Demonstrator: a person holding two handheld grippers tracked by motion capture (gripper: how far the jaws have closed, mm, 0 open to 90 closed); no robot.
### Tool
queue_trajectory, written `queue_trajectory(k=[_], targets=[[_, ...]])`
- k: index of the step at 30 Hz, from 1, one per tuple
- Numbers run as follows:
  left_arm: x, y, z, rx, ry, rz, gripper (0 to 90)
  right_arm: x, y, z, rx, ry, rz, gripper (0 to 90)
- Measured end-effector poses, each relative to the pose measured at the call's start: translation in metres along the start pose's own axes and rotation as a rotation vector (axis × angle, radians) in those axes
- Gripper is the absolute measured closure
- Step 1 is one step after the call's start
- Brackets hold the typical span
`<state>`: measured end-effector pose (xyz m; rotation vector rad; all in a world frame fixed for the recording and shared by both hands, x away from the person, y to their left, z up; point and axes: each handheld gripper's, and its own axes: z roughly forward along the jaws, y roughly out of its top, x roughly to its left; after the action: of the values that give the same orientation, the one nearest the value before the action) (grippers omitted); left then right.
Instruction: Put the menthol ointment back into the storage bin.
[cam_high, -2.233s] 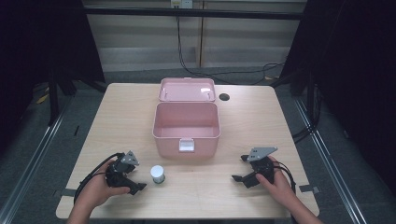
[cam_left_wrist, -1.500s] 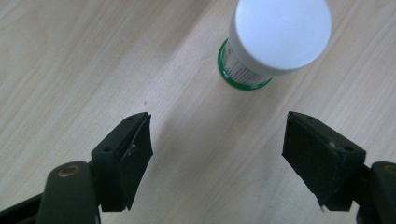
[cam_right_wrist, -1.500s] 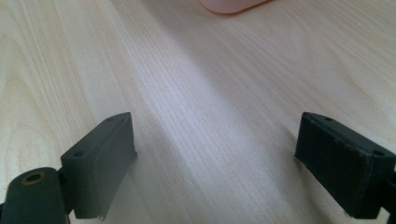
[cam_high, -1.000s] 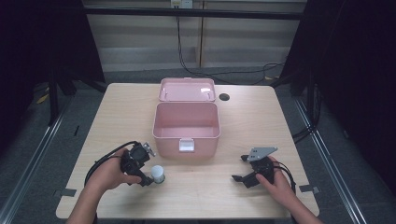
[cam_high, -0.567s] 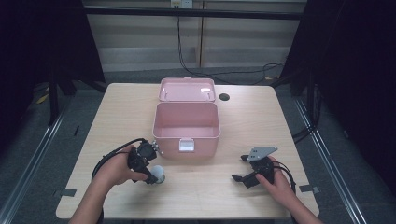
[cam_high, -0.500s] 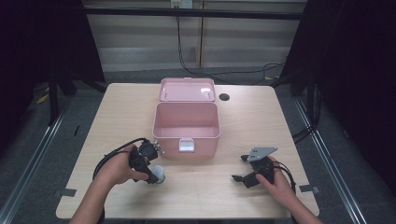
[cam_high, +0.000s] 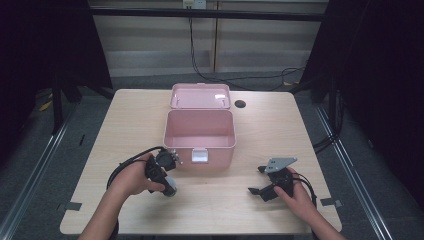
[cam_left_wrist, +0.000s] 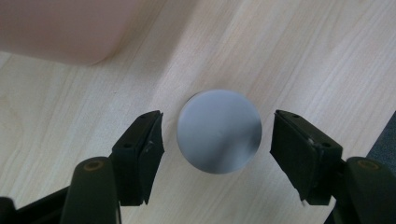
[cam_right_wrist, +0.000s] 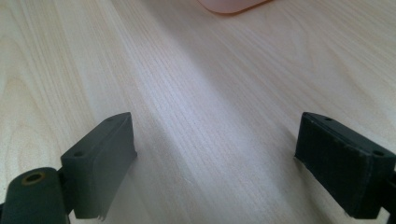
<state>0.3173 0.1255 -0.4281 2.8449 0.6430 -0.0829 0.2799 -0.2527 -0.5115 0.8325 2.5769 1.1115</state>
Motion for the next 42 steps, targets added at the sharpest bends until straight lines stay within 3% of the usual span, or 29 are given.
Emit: queue_trajectory(k=[16,31,42], targets=[[0.0006,0.0070,0.0049,0.040,-0.006,-0.016,38.5,0.0000,0.0000,0.0000,0.000,0.000,0.000,11.3],[0.0031,0.0052,0.0036,0.050,-0.012,-0.039,49.5,0.0000,0.0000,0.0000,0.000,0.000,0.001,11.3],[0.0048,0.0074,-0.0028,0.071,-0.010,-0.100,50.2,0.0000,0.0000,0.0000,0.000,0.000,0.000,11.3]])
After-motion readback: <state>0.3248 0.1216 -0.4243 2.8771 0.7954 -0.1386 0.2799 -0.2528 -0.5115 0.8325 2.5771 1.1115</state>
